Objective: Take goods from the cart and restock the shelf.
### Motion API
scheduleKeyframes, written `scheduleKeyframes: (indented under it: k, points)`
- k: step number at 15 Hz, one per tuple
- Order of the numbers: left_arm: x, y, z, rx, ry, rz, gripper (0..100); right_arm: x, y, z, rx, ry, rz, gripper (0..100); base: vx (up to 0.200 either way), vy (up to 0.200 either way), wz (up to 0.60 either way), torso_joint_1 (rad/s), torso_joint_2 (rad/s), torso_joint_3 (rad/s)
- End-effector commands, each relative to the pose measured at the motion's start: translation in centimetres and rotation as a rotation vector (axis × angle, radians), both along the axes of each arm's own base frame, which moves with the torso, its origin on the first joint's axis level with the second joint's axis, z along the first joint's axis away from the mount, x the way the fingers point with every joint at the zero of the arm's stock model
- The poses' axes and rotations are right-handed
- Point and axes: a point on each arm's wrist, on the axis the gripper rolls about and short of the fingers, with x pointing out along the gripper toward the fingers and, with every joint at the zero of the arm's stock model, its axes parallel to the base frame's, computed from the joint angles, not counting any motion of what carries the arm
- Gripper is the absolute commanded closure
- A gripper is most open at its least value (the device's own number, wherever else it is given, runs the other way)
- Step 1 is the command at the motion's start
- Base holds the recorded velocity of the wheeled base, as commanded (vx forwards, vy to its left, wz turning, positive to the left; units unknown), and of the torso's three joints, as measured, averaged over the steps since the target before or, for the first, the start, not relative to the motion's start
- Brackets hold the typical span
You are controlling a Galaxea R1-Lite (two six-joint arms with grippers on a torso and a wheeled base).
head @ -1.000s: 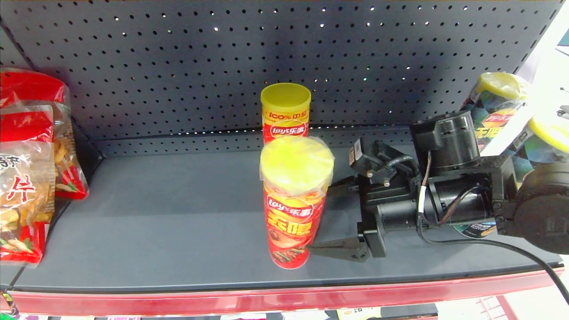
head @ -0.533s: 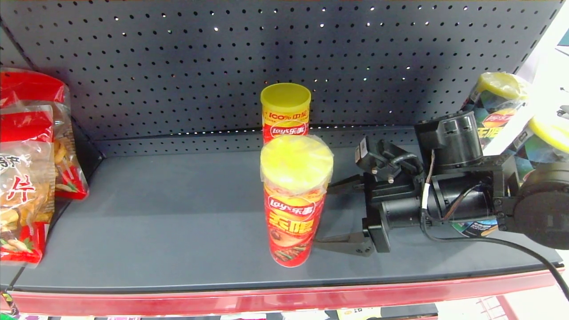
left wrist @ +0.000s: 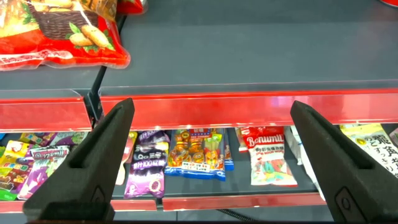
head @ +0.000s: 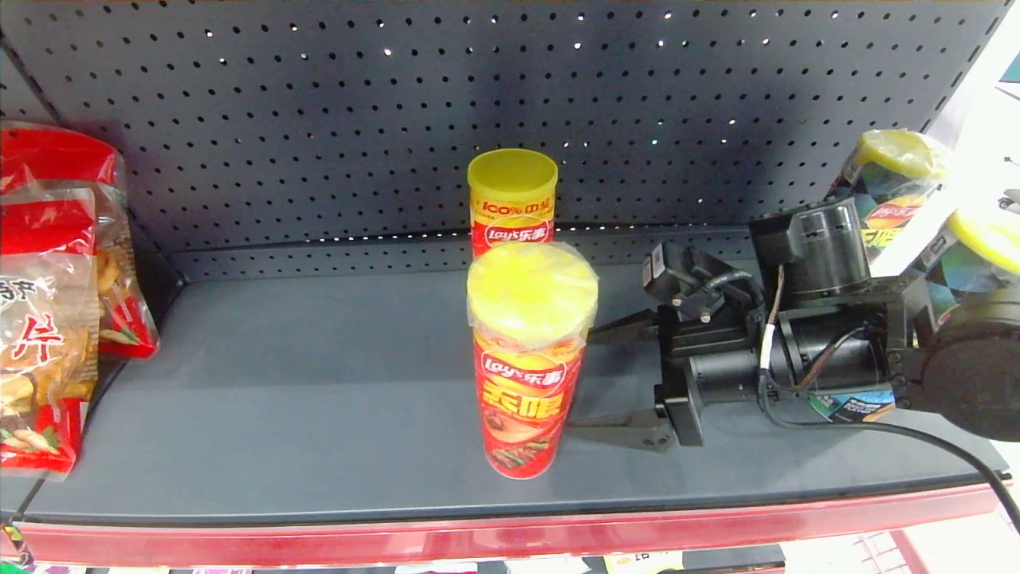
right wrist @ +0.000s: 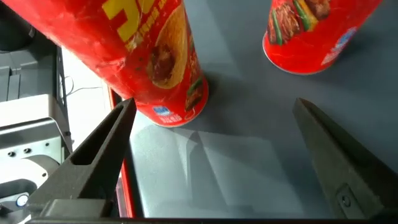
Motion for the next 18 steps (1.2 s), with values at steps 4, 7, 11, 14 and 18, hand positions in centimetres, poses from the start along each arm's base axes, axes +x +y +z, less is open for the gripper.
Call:
scheduleKeyframes:
  k: [4, 7, 11, 14, 18]
  points:
    - [0.0, 0.0, 0.0, 0.000, 0.001, 0.003, 0, -2.0, -1.6, 2.8, 0.051, -0.067, -0.021, 0, 0.000, 0.000, 0.00, 0.000, 0.00, 0.000]
    - [0.0, 0.0, 0.0, 0.000, 0.001, 0.001, 0, -3.5, -2.7, 4.4, 0.067, -0.094, -0.031, 0, 0.000, 0.000, 0.00, 0.000, 0.00, 0.000]
    - [0.0, 0.0, 0.0, 0.000, 0.001, 0.001, 0, -4.4, -3.7, 5.6, 0.076, -0.116, -0.051, 0, 0.000, 0.000, 0.00, 0.000, 0.00, 0.000]
    - [0.0, 0.0, 0.0, 0.000, 0.001, 0.001, 0, -4.7, -3.7, 7.0, 0.102, -0.156, -0.050, 0, 0.000, 0.000, 0.00, 0.000, 0.00, 0.000]
    - [0.0, 0.0, 0.0, 0.000, 0.001, 0.001, 0, -5.5, -3.6, 8.5, 0.111, -0.170, -0.063, 0, 0.000, 0.000, 0.00, 0.000, 0.00, 0.000]
